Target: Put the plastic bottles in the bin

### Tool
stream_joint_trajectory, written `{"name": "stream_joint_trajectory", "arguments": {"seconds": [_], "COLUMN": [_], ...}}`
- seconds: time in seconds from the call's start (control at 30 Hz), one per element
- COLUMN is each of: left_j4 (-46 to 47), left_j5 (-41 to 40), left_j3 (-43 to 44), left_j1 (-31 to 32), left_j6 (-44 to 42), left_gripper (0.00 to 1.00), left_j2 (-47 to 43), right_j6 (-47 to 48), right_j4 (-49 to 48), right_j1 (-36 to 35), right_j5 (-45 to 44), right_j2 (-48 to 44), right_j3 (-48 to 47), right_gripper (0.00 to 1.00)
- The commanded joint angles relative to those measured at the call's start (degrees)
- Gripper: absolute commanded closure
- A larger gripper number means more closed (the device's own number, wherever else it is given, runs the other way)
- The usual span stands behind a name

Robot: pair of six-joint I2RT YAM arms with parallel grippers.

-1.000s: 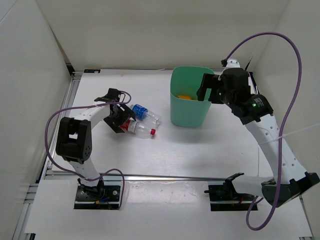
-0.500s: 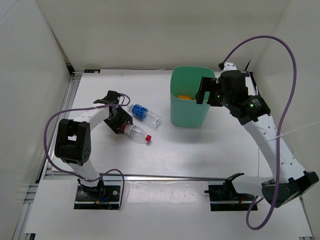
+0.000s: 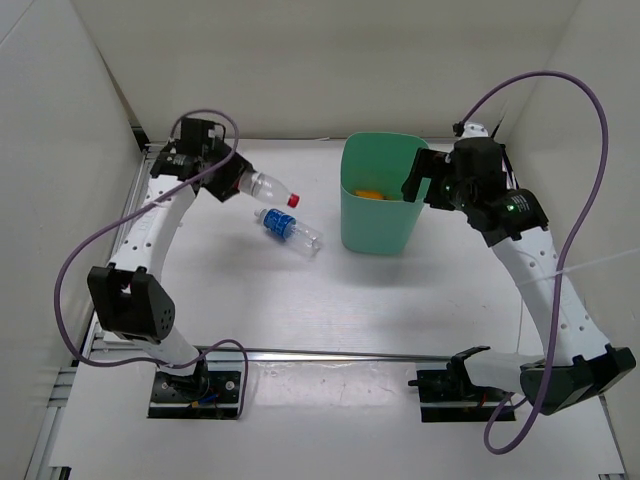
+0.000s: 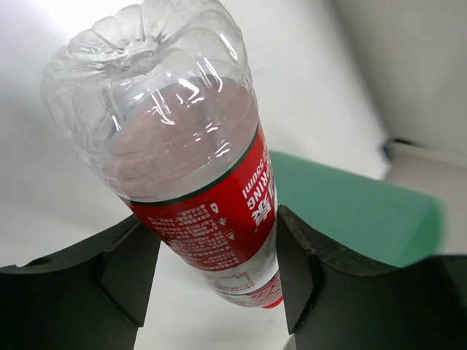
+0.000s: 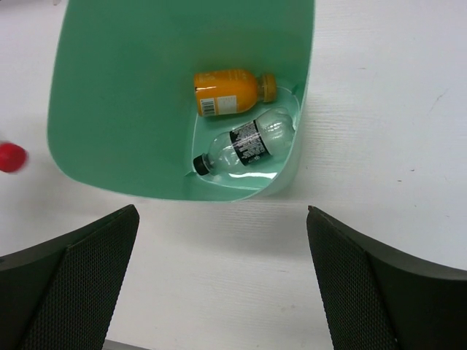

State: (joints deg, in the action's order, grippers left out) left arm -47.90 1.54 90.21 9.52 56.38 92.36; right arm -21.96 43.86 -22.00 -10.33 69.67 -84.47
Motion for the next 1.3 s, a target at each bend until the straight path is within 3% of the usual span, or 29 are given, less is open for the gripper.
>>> {"name": "stream_joint_trajectory", "arguments": {"seconds": [0.0, 0.27, 0.4, 0.43, 0.5, 0.63, 0.87, 1.07, 1.1, 1.17, 1.27], "left_j4": [-0.97, 3.24, 5.89, 6.58, 7.29, 8.61, 8.61, 8.61, 8.61, 8.61, 8.61], "left_j5": [1.26, 11.46, 13.75, 14.36, 14.37, 14.37, 6.99, 2.50, 1.98, 1.45, -0.22], "left_j3": [9.52, 35.53, 45.38, 45.40, 45.40, 48.20, 47.60, 47.60, 47.60, 46.98, 49.34], "left_j1": [-0.29, 2.60, 5.94, 7.34, 9.10, 14.55, 21.94, 24.58, 24.58, 25.20, 25.20], "left_j6": [1.71, 2.42, 0.14, -0.39, -1.52, -6.18, -15.42, -19.90, -19.91, -20.69, -21.58], "left_gripper": [0.46, 0.46, 0.44, 0.44, 0.44, 0.44, 0.42, 0.26, 0.13, 0.01, 0.00], "left_j2": [-1.84, 10.28, 16.09, 17.67, 18.99, 22.86, 26.38, 27.44, 27.44, 26.74, 26.21], "right_j6": [-0.02, -0.63, -1.85, -5.60, -9.12, -9.16, -8.10, -8.63, -8.63, -8.63, -8.63], "right_j4": [0.09, -2.20, 2.35, 4.11, 7.98, 8.70, 9.22, 9.23, 9.23, 9.23, 8.61], "right_j1": [0.64, 5.21, 5.73, 5.74, 7.05, 8.11, 8.64, 8.64, 8.64, 8.64, 8.64], "right_j5": [-0.74, -15.85, -23.84, -29.26, -31.14, -28.44, -25.80, -23.77, -23.25, -22.72, -22.02], "right_j2": [-1.90, -9.28, -10.51, -11.04, -11.05, -13.24, -14.39, -14.91, -14.91, -14.91, -14.39], "right_j3": [-0.17, 1.59, 1.59, 0.11, -1.48, -1.49, 0.44, 2.20, 2.72, 2.73, 3.87], "right_gripper": [0.01, 0.01, 0.01, 0.01, 0.01, 0.01, 0.01, 0.01, 0.01, 0.01, 0.01]}}
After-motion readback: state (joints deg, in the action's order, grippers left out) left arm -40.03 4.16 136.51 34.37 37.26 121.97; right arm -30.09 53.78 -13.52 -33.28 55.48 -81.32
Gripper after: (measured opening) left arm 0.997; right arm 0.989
